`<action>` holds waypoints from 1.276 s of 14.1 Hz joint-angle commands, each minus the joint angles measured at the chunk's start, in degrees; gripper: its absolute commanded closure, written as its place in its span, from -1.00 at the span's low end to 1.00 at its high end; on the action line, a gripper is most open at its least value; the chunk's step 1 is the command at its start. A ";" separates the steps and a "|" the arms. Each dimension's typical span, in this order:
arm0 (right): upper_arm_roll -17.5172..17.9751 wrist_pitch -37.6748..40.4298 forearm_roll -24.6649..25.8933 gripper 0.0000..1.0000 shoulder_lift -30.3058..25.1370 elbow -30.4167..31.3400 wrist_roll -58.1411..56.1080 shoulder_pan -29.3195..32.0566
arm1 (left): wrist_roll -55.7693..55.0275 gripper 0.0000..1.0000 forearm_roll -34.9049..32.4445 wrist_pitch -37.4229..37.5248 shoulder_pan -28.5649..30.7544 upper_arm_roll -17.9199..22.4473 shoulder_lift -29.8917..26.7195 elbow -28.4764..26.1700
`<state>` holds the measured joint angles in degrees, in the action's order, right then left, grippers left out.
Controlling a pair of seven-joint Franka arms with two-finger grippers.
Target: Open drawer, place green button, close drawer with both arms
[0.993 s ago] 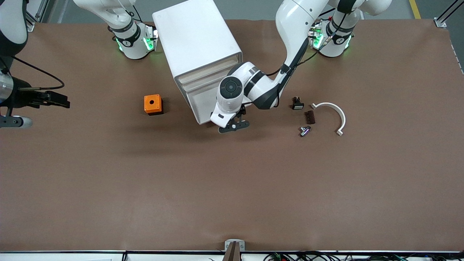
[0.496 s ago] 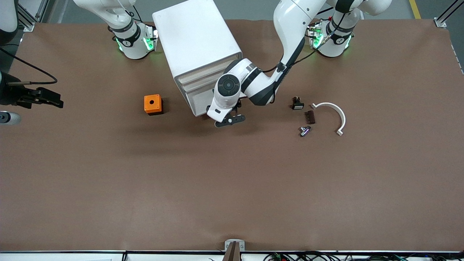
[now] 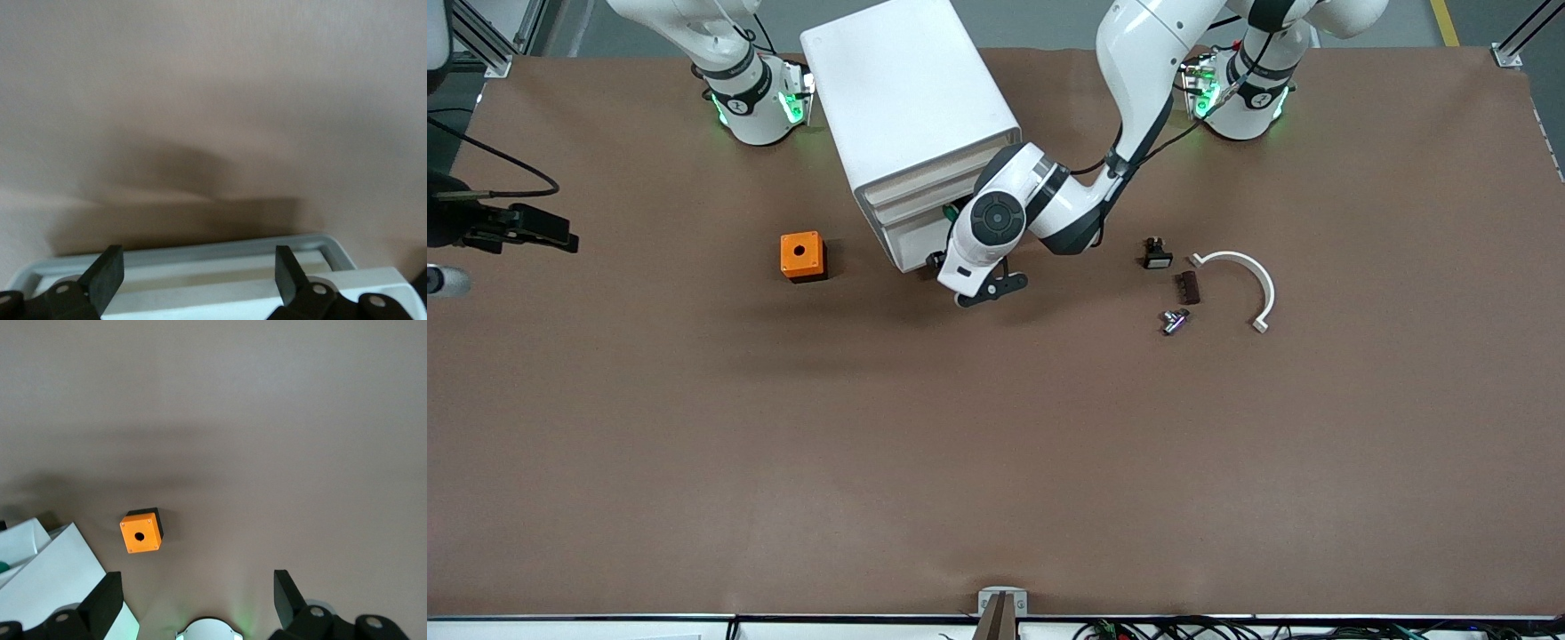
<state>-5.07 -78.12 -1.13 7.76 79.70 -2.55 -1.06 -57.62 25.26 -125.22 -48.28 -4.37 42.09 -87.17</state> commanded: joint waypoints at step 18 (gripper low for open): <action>-0.03 -5.79 -2.03 -1.00 -15.65 15.02 1.23 0.97 | 0.41 -1.00 0.25 0.24 5.63 -3.45 -2.26 0.94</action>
<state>-5.18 -78.52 -2.43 -0.41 84.65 -2.09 0.23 -57.41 28.42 -125.81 -45.42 -7.73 42.40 -86.42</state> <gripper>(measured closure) 0.000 0.000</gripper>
